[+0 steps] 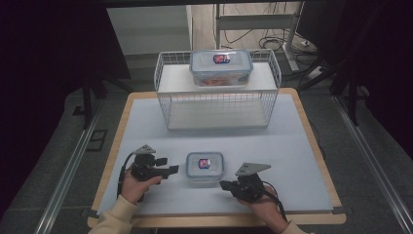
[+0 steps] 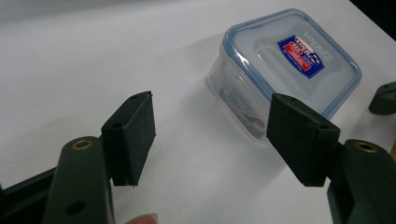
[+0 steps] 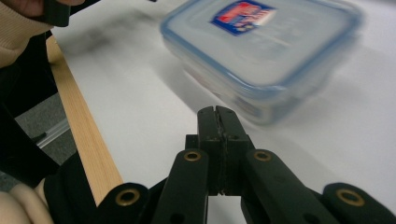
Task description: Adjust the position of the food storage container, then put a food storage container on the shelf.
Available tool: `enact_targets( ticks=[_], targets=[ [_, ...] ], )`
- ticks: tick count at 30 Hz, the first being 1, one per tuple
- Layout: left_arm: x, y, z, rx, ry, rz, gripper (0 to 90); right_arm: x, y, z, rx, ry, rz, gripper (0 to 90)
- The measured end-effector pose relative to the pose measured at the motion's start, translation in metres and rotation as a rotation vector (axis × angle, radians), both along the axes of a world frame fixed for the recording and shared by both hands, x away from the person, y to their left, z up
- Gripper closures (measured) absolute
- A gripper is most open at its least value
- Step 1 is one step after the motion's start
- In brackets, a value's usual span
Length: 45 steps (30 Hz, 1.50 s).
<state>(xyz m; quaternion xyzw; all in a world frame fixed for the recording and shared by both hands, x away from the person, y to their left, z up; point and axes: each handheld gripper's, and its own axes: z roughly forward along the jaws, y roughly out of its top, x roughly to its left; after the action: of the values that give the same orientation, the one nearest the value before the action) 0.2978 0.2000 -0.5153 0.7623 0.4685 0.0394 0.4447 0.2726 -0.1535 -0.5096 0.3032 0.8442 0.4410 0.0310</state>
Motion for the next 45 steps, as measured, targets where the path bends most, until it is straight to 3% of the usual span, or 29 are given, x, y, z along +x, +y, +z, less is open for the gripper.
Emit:
enact_targets(
  ticks=[8,10,12,14,15,19,25,33,36,45],
  targets=[
    [0.0,-0.001,0.002,-0.005,-0.001,0.011,32.2,0.013,-0.037,0.006,0.036,0.007,-0.079,86.8],
    [-0.001,-0.003,0.002,0.04,-0.015,0.025,32.1,0.017,-0.041,0.006,0.054,0.009,-0.1,84.5],
    [-0.001,-0.005,0.002,0.037,-0.011,0.014,31.9,0.02,-0.043,0.006,0.073,0.019,-0.104,78.3],
    [-0.001,-0.005,0.002,0.037,-0.01,0.01,31.5,0.023,-0.045,0.006,0.08,0.032,-0.095,66.7],
    [-0.001,-0.006,0.002,0.036,-0.011,0.011,31.5,0.023,-0.045,0.006,0.08,0.032,-0.095,66.7],
    [-0.003,-0.005,0.005,-0.002,0.002,0.013,30.8,0.028,-0.047,0.008,0.112,0.057,-0.103,48.1],
    [-0.005,-0.007,0.009,-0.03,0.015,0.017,29.8,0.034,-0.046,0.011,0.143,0.086,-0.107,36.0],
    [-0.002,-0.017,0.006,-0.026,0.04,0.004,27.1,0.039,-0.04,0.009,0.16,0.126,-0.078,28.9],
    [-0.001,-0.019,0.006,-0.036,0.049,0.0,26.4,0.041,-0.038,0.009,0.161,0.126,-0.074,28.4],
    [0.009,-0.028,0.001,-0.089,0.094,-0.018,25.7,0.055,-0.023,0.006,0.19,0.191,-0.049,25.4]
  ],
)
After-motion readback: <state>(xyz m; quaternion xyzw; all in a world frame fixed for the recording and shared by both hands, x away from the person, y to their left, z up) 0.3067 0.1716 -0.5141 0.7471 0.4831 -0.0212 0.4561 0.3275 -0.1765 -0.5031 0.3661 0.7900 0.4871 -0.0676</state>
